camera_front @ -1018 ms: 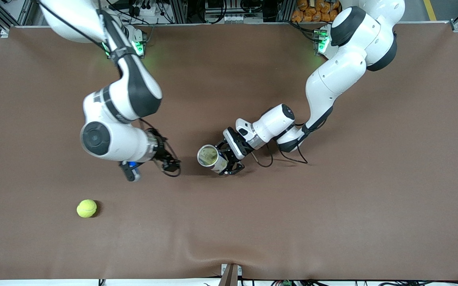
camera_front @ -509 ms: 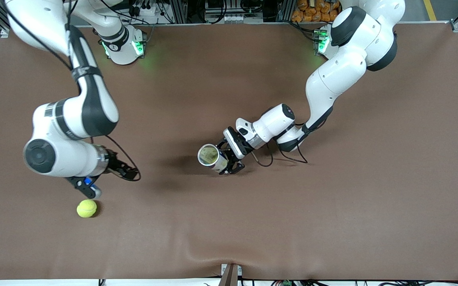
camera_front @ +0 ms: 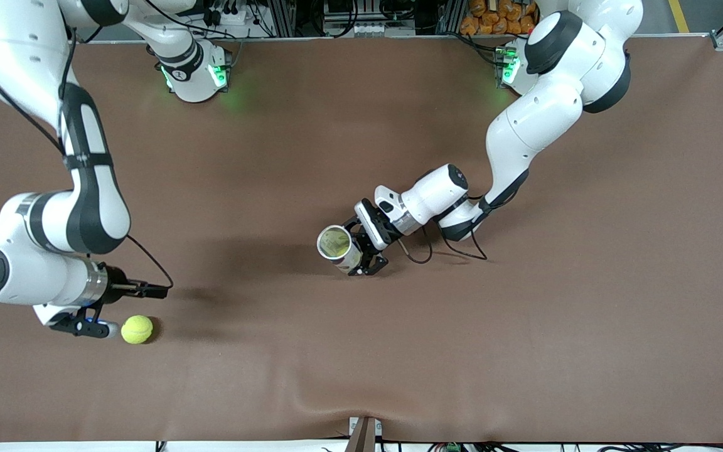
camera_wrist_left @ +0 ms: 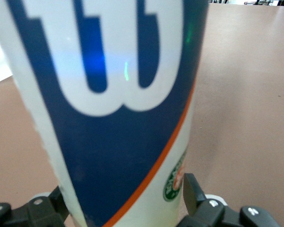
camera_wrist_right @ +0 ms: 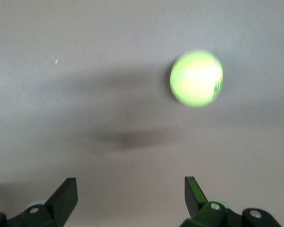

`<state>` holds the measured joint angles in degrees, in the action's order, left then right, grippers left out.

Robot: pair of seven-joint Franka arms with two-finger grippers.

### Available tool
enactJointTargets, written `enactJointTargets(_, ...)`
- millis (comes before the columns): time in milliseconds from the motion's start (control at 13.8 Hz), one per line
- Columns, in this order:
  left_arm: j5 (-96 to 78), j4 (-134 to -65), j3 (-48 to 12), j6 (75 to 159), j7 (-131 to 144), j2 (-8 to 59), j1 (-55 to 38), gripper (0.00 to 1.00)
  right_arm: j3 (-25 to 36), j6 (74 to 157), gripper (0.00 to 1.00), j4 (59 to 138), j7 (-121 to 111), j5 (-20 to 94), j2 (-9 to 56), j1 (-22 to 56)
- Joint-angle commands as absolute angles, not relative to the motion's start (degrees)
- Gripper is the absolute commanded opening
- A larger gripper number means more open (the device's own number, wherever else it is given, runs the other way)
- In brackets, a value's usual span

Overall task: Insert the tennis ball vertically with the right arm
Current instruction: 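Move the right gripper to the second tennis ball and grasp it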

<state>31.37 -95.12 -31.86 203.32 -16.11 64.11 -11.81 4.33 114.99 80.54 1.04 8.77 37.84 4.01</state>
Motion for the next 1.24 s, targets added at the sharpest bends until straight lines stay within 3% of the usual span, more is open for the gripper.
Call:
enactJointTargets(0, 33.13, -96.68, -33.31, 203.73, -16.08, 63.90, -10.02, 0.96, 3.25, 121.79, 1.00, 79.72, -9.79, 7.21, 41.13, 2.38)
enactJointTargets(509, 35.85, -97.47, -34.54, 203.73, -16.17, 63.90, -8.18, 1.00, 3.25, 140.16, 1.00, 79.63, -39.27, 6.50, 47.54, -2.10)
enactJointTargets(654, 37.17, -98.00, -34.63, 203.73, -16.17, 63.72, -7.56, 0.95, 3.25, 141.33, 1.00, 79.72, -38.94, 7.20, 48.16, -2.11)
enactJointTargets(1163, 38.41, -98.61, -35.51, 203.73, -16.17, 63.72, -6.42, 0.95, 3.08, 140.89, 1.00, 80.42, -32.08, 8.61, 49.04, -1.58)
